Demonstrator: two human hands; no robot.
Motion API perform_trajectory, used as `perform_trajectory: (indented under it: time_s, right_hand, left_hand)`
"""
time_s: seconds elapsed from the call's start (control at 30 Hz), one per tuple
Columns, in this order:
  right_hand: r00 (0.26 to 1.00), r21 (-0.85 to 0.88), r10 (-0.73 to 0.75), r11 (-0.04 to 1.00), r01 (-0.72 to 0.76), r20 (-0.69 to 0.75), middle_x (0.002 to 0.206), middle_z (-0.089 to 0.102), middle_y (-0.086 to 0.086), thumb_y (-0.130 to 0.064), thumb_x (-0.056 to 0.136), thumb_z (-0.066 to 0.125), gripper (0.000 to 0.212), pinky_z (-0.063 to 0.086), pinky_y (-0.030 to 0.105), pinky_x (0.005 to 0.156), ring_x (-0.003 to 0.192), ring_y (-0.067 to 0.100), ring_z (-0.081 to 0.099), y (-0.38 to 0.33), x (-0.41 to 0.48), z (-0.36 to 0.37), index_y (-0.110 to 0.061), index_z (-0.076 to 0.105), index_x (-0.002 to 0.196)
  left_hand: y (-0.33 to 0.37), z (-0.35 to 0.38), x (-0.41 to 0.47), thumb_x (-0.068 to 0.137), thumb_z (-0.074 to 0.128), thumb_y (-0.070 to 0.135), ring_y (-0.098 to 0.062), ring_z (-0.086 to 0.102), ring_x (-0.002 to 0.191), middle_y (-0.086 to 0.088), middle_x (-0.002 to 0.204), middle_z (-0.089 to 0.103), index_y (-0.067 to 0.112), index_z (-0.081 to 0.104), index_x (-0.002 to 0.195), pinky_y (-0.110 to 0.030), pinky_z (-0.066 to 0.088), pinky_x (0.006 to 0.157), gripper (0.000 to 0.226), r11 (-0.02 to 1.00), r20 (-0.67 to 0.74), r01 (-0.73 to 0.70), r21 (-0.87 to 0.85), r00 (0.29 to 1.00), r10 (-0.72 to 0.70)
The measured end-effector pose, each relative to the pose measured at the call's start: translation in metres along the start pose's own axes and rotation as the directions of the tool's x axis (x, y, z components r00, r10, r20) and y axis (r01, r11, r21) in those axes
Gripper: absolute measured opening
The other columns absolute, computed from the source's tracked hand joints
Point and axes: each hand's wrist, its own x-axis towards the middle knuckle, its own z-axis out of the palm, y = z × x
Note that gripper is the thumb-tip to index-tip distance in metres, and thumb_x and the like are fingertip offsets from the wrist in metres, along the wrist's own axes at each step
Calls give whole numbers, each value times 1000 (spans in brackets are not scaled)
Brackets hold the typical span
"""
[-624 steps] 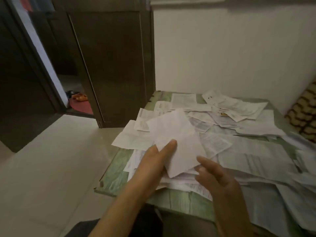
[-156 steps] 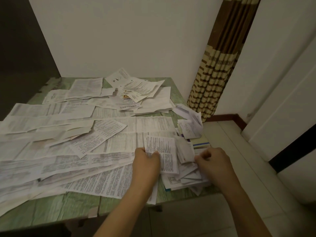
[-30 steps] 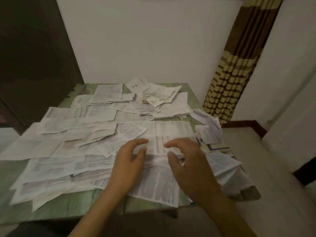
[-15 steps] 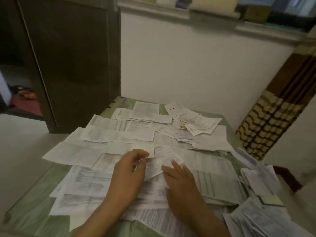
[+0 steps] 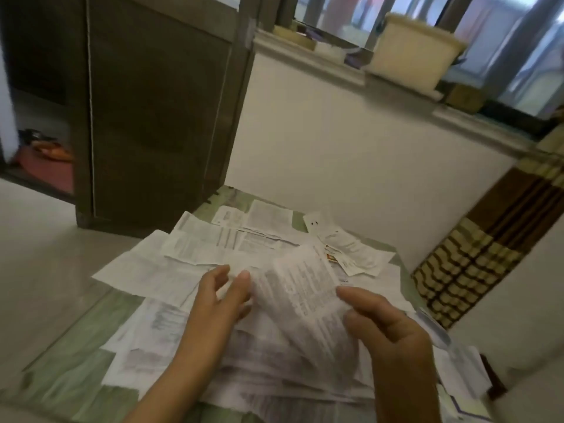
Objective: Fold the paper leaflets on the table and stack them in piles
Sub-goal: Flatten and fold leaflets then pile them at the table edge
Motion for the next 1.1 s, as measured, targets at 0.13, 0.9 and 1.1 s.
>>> perform_trajectory:
  time_s: [0.13,0.9,1.1]
  right_hand:
    - [977,298,211,931,-208,23,98,74,-2,-4,63,68,25,55,18,67,90,10,69,-14,6,10,-20,78,80]
    - [986,-111,-143,982,152,82,104,64,-9,2,82,64,32,47,4,77,98,-4,59,-12,-37,137,-27,62,95]
    - [990,-39,42,999,-37,138,89,64,-13,-11,80,69,27,48,7,59,76,-2,63,-10,-31,138,-26,56,99]
  left_hand:
    - [8,-9,0,61,64,65,-23,60,106,1,122,57,31,47,116,-47,45,98,67,994,95,105,-28,990,-102]
    - [48,-107,-21,69,72,12,-32,67,99,-16,107,70,11,66,107,-45,56,81,39,856,396,296,-424,911,-118]
    - [48,-112,-20,85,55,2,-26,71,86,-11,97,73,10,61,107,-35,60,67,25,923,270,207,-323,955,-119]
